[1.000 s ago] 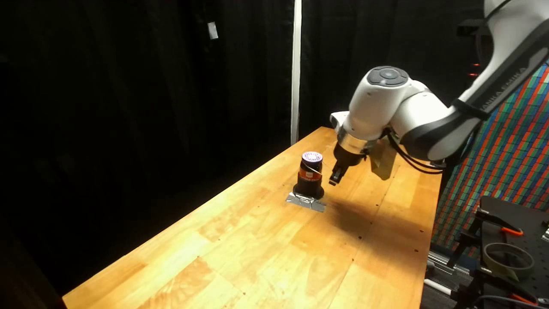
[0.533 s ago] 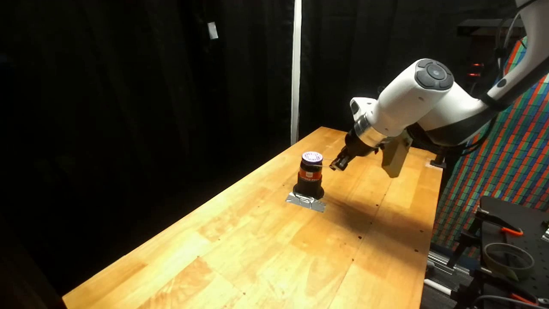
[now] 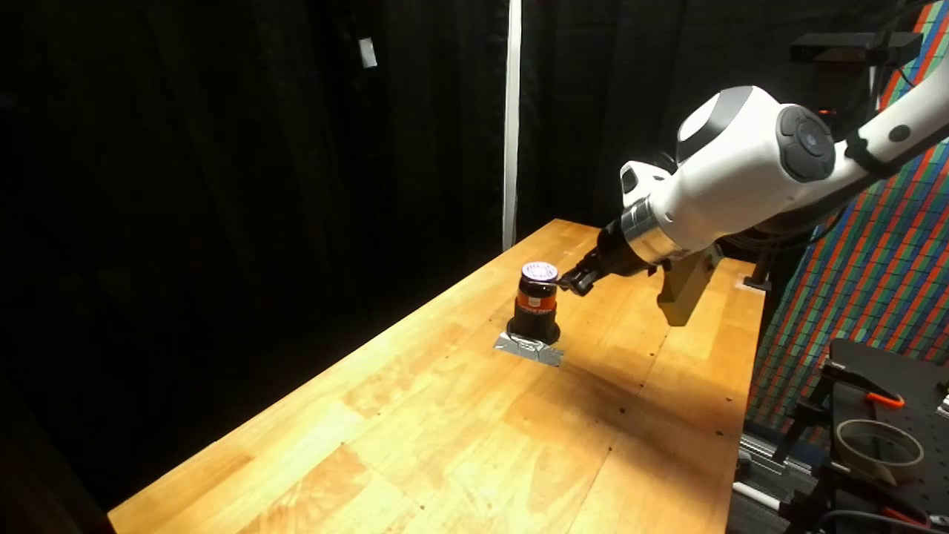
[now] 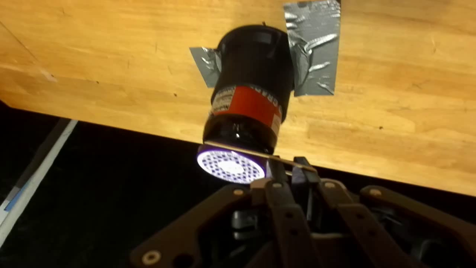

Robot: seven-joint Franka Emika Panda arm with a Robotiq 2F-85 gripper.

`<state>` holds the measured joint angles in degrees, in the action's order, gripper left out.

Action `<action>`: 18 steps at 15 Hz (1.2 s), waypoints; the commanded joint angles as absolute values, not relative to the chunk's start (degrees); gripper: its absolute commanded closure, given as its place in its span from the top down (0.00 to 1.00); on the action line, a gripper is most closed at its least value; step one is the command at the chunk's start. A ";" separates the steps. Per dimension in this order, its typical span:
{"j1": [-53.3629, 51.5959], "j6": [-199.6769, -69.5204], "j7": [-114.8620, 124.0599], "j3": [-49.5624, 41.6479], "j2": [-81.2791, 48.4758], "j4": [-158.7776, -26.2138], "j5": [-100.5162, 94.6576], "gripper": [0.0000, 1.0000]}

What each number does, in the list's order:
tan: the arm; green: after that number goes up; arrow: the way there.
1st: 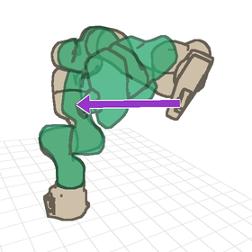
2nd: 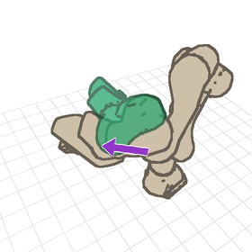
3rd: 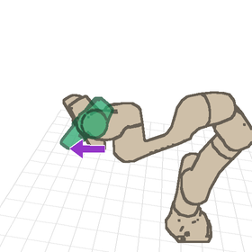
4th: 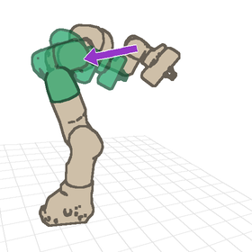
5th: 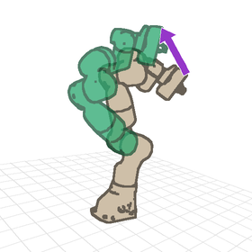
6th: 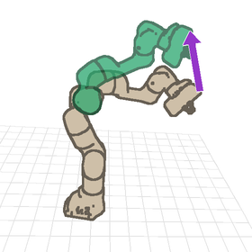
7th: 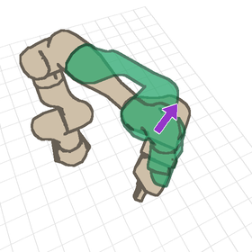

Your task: Put the rubber band on the jar.

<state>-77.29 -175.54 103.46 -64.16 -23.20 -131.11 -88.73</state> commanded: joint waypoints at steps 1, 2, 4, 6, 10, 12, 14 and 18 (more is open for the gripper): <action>-85.19 -168.70 118.97 -66.07 -22.11 -130.85 -99.80 0.16; -86.06 -165.54 123.24 -64.79 -21.08 -132.03 -103.92 0.16; -86.55 -161.13 132.34 -61.82 -21.77 -135.43 -112.45 0.15; -85.70 -156.97 141.80 -58.05 -22.73 -139.14 -120.03 0.15; -85.00 -155.09 146.47 -57.80 -23.32 -143.19 -126.51 0.15; -86.14 -158.70 139.01 -63.04 -20.73 -143.08 -125.21 0.40; -88.84 -162.18 130.81 -70.22 -19.15 -141.79 -121.74 0.50; -99.53 -169.36 113.76 -86.48 -22.91 -138.99 -106.18 0.81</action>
